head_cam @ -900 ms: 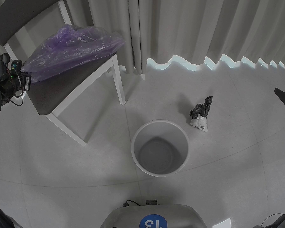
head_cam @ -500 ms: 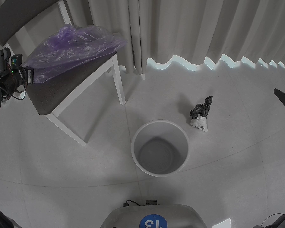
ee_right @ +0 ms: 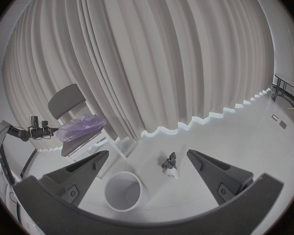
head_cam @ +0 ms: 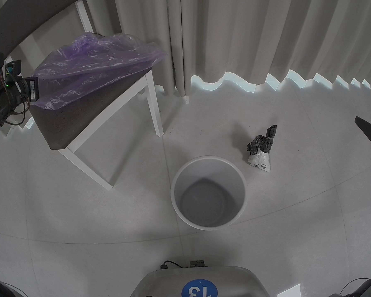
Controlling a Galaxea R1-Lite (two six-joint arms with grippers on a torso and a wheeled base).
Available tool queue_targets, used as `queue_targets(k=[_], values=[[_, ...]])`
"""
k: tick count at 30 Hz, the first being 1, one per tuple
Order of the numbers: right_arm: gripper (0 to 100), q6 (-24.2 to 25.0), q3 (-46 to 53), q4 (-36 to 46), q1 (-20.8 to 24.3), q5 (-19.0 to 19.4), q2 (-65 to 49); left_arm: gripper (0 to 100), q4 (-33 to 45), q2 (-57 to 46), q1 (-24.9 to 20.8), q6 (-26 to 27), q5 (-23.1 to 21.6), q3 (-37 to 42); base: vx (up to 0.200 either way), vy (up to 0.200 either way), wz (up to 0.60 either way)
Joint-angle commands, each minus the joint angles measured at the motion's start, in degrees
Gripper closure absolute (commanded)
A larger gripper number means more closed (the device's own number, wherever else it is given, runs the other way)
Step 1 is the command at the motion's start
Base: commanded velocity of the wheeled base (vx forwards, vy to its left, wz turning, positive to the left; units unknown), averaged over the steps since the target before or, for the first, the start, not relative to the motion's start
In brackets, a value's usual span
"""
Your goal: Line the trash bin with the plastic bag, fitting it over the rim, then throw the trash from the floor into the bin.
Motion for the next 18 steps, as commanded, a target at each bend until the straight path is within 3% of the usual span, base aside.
queue_targets(k=[1,18], values=[[0,-0.03,0.46,-0.04,0.07,0.02,1.27,100,-0.09,-2.54,-0.11,-0.01,0.08,1.18,0.000,0.000,0.00],[0,-0.30,7.40,-0.04,-0.02,-2.88,-0.49,100,-0.80,-8.78,-2.92,-0.01,0.17,2.76,0.000,0.000,0.00]])
